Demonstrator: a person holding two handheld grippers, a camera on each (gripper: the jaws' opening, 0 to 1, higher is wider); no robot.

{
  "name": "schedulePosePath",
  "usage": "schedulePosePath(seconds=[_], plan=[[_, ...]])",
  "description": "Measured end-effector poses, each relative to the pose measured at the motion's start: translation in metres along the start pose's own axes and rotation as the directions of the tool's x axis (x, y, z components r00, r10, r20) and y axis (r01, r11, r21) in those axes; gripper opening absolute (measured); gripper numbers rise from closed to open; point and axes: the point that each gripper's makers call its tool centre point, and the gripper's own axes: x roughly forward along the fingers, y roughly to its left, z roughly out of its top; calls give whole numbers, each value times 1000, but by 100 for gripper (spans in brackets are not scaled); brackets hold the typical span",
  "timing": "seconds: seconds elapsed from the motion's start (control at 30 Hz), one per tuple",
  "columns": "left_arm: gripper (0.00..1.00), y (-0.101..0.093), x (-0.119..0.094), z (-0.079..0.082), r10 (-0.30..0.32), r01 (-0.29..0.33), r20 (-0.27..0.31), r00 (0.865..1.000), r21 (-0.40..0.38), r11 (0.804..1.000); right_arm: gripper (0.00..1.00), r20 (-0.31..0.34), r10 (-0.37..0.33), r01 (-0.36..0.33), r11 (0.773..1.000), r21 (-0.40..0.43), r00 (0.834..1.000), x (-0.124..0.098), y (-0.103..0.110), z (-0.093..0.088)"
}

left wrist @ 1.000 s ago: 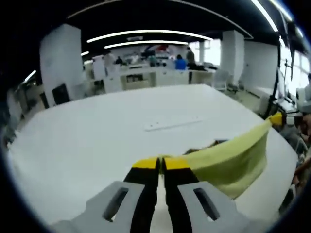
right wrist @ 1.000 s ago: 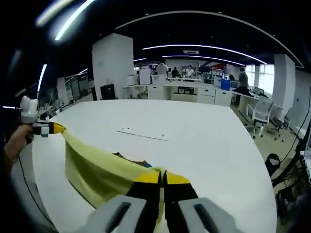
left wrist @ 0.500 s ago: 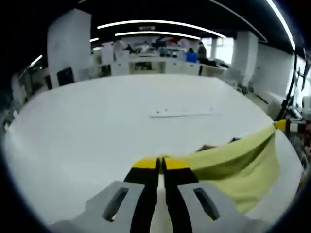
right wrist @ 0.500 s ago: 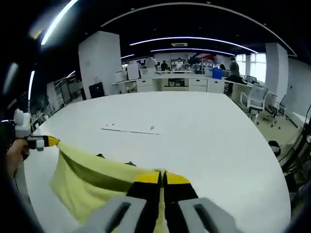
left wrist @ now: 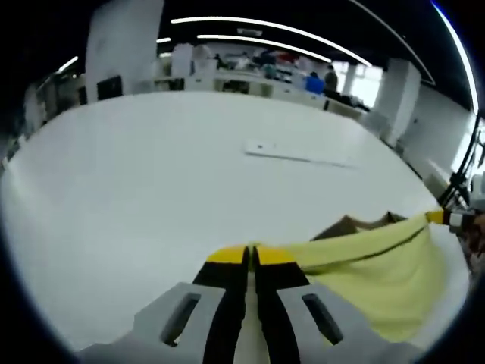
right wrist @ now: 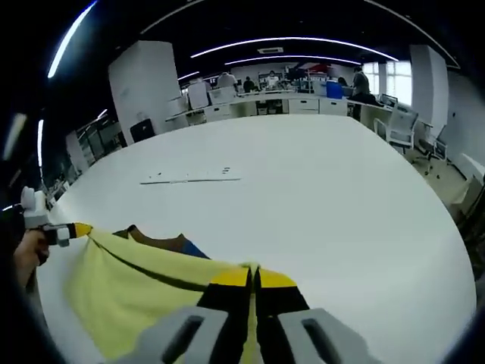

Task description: Fold the garment on the visible template until the final outline fits inside the template.

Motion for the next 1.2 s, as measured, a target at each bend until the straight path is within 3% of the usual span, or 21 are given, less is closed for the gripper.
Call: schedulePosePath(seconds=[0.17, 0.47, 0.6, 0.7, 0.77, 0.87, 0.97, 1.2], plan=[[0, 3, 7, -6, 2, -2, -24, 1000, 13, 1000, 0, -26, 0, 0, 1000, 1, 1000, 8, -2, -10], [0, 1, 11, -7, -25, 25, 0, 1000, -3, 1000, 0, -31, 4, -3, 999, 43, 1000, 13, -3, -17], [1, -2, 10, -5, -64, 63, 10, 998, 48, 997, 0, -22, 13, -12, 997, 74, 1000, 13, -2, -16], [9, 0, 7, -1, -77, 75, 25, 997, 76, 994, 0, -19, 22, -21, 998, 64, 1000, 12, -2, -15], [16, -1, 3, 4, -105, 101, 44, 993, 92, 991, 6, -8, 31, -31, 998, 49, 999, 9, -1, -13], [26, -6, -3, 8, -164, 152, 59, 985, 164, 975, 17, 17, 74, -73, 997, -17, 997, 3, 4, -5], [32, -14, -10, 9, -249, 229, 62, 967, 226, 947, 25, 3, 119, -118, 989, -93, 993, -1, 8, -6], [39, -13, -9, -6, -279, 262, -4, 960, 361, 895, 30, -39, 111, -117, 969, -218, 993, -4, 3, -19]])
